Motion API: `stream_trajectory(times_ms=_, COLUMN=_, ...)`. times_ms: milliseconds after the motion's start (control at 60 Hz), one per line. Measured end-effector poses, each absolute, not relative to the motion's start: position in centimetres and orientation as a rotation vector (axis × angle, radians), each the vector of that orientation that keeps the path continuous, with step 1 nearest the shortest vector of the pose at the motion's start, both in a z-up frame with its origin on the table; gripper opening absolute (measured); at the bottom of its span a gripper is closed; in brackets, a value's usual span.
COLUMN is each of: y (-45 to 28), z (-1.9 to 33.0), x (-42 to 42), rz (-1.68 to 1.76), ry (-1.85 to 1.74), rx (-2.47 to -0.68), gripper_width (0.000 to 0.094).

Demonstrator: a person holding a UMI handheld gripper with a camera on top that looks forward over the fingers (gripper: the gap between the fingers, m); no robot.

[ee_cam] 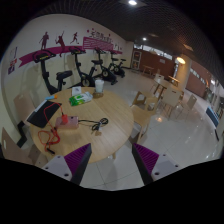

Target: Unplug charger

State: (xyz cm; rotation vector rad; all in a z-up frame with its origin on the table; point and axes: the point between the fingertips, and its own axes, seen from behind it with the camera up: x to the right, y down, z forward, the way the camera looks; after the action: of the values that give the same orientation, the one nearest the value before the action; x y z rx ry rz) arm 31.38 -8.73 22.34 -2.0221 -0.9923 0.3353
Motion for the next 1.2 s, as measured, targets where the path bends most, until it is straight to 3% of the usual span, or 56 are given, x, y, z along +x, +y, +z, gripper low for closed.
stream_trajectory(times_ms=383, y=-10.9, z=23.3, x=30.5, rz=0.353, ry=-1.029, rx=-1.997, gripper_width=0.0858)
stream_trajectory(times_ms=567, y=-14.9, z=22.4, x=25.8, rz=0.452, ry=-1.061, rx=-1.977, gripper_width=0.0854)
stream_trajectory(times_ms=817, y=-18.9, z=18.9, x=16.4, rz=0.586, ry=-1.112, rx=-1.851, gripper_width=0.0856)
stream_trajectory(times_ms=1200, y=-17.9, z=11.8, x=3.9, rz=0.646, ry=-1.101, rx=-1.75, gripper_width=0.0857)
